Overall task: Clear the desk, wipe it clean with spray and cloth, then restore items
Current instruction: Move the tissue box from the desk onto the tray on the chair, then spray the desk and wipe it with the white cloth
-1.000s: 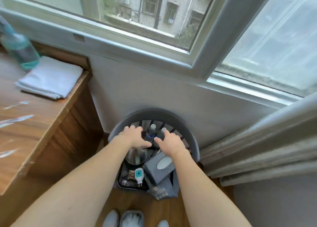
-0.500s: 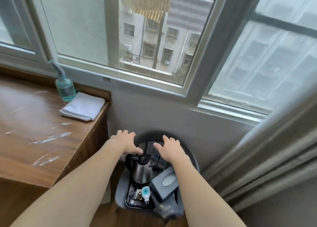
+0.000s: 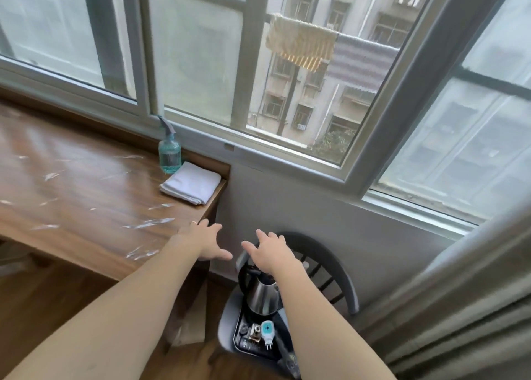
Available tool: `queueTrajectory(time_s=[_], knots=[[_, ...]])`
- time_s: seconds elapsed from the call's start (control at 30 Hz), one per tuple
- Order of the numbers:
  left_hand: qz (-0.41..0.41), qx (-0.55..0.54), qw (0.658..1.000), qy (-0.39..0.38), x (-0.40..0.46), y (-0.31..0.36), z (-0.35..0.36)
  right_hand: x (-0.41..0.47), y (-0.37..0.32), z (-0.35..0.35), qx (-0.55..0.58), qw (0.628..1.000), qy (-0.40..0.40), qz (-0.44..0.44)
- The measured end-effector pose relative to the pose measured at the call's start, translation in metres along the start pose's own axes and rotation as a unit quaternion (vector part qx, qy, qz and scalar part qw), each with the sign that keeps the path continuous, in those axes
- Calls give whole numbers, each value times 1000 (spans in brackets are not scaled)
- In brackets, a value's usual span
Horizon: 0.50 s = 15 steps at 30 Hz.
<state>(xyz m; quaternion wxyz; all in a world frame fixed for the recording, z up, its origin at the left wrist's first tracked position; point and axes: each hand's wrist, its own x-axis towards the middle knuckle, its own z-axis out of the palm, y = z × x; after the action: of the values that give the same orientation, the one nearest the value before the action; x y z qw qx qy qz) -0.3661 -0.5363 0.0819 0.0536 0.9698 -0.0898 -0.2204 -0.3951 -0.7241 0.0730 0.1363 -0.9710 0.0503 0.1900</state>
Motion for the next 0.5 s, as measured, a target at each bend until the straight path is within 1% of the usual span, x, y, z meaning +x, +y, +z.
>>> queueTrajectory(time_s=[0.2, 0.37, 0.5], knots=[[6, -63, 998, -11, 18, -86, -19, 27, -97, 4, 24, 1000, 18, -7], [23, -48, 999, 6, 31, -158, -53, 51, -181, 23, 52, 998, 21, -10], [24, -29, 999, 6, 52, -207, -72, 74, -221, 25, 60, 998, 29, 15]])
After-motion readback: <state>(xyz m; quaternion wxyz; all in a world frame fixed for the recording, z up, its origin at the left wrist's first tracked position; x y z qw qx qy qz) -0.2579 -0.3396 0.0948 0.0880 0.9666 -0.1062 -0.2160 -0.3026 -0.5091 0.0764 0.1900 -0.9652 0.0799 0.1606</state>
